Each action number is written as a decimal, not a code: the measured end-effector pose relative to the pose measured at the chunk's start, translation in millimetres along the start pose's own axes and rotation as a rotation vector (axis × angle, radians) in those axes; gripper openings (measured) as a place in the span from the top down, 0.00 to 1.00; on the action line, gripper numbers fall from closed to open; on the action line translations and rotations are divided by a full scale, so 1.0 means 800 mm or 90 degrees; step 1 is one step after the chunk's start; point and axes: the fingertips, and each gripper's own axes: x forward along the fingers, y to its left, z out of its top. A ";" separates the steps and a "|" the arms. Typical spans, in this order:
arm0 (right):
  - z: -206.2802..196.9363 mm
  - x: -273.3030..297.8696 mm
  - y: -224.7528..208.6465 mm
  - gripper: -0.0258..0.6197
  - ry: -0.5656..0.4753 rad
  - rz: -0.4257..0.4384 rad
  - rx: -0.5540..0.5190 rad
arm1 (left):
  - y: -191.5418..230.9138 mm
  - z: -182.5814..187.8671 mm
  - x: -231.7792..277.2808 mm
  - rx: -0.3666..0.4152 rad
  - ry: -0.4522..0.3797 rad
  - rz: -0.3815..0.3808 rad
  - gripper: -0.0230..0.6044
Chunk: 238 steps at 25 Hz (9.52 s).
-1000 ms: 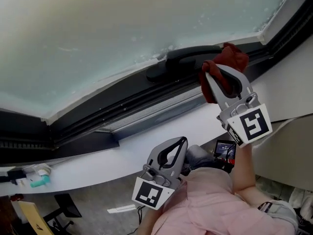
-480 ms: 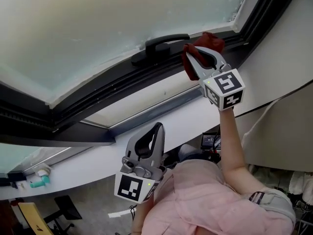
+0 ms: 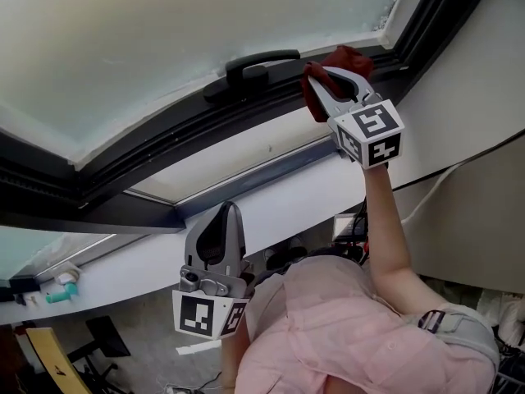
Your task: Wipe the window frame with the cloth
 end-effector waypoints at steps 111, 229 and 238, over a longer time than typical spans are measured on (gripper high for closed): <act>-0.045 -0.042 -0.171 0.85 -0.027 -0.057 0.018 | -0.063 -0.039 0.060 -0.049 0.001 0.027 0.97; 0.017 -0.011 0.060 0.85 -0.161 0.081 -0.186 | -0.052 -0.031 0.021 -0.077 -0.027 0.055 0.97; 0.007 -0.017 0.028 0.85 -0.143 0.070 -0.154 | -0.057 -0.034 0.023 -0.079 -0.029 0.052 0.97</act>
